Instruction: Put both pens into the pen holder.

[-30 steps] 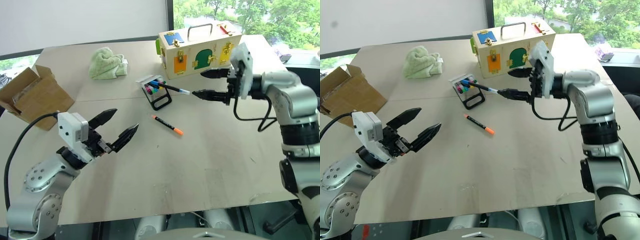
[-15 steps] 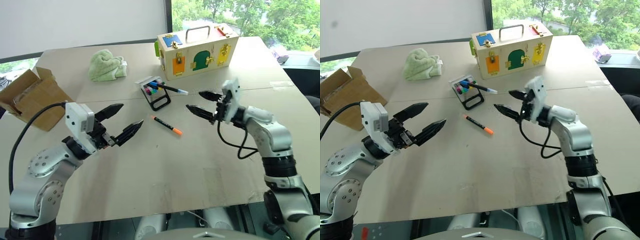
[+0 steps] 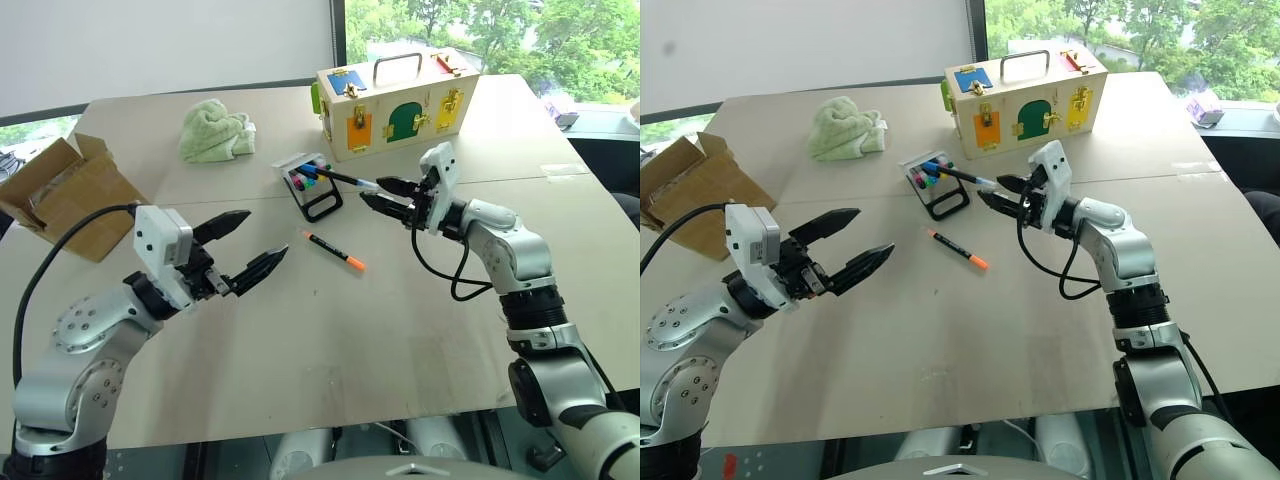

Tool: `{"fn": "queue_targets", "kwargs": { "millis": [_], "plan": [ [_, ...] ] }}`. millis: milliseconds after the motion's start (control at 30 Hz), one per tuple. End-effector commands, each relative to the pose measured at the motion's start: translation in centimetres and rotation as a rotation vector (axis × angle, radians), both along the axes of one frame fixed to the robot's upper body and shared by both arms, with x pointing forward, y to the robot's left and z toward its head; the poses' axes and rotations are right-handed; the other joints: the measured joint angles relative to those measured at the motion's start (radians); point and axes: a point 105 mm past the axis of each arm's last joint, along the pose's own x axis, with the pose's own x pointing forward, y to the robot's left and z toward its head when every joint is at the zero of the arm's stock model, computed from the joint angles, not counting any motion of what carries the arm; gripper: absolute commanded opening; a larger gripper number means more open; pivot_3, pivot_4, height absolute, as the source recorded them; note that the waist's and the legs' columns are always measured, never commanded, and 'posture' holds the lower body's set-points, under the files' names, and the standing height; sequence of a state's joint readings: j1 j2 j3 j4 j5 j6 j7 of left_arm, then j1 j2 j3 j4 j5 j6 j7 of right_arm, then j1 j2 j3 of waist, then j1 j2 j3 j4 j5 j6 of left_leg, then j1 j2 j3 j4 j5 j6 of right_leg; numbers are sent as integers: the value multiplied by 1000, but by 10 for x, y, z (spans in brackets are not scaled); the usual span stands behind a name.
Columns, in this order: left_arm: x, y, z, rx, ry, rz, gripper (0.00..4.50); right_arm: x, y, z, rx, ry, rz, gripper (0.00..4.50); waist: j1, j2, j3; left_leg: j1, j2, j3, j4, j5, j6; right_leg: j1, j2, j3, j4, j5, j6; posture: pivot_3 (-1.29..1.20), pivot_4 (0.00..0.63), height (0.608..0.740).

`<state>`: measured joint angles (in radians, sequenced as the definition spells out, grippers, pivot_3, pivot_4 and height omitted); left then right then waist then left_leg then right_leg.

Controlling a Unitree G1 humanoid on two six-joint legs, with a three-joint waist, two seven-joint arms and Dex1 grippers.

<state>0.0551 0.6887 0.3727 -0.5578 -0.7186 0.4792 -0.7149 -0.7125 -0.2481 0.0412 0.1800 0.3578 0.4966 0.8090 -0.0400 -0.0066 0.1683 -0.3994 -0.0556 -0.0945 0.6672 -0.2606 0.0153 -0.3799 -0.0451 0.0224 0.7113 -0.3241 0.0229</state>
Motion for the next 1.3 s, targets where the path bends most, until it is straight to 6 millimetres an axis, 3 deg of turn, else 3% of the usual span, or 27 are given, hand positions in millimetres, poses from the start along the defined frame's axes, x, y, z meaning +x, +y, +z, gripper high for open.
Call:
{"fn": "queue_targets", "kwargs": {
  "millis": [33,67,100,567,967,1300],
  "plan": [
    [-3,-1,5,39,-27,-7,4500,-2,4,16,25,-59,24,585,0,0,0,0,0,0,0,0,0,0,0,0,0,0,0,0,150,740],
    [-3,0,5,40,-28,-6,4500,-2,4,17,26,-61,26,109,0,0,0,0,0,0,0,0,0,0,0,0,0,0,0,0,150,740],
    [-3,0,5,41,-28,-5,4500,-2,5,17,28,-63,28,43,0,0,0,0,0,0,0,0,0,0,0,0,0,0,0,0,150,740],
    [-2,0,5,47,-35,-4,4500,-10,19,35,-9,-150,79,43,0,0,0,0,0,0,-1,0,0,0,0,0,0,0,0,0,150,740],
    [-1,-1,4,43,-44,6,4500,-8,51,45,-40,-230,125,43,-1,0,0,0,0,0,-1,0,0,0,0,0,-1,0,0,0,150,740],
    [1,-3,1,18,-29,10,4500,-8,36,42,-48,-227,106,43,0,0,1,0,0,0,-2,0,0,0,0,0,-1,0,0,0,150,740]
  ]
}}
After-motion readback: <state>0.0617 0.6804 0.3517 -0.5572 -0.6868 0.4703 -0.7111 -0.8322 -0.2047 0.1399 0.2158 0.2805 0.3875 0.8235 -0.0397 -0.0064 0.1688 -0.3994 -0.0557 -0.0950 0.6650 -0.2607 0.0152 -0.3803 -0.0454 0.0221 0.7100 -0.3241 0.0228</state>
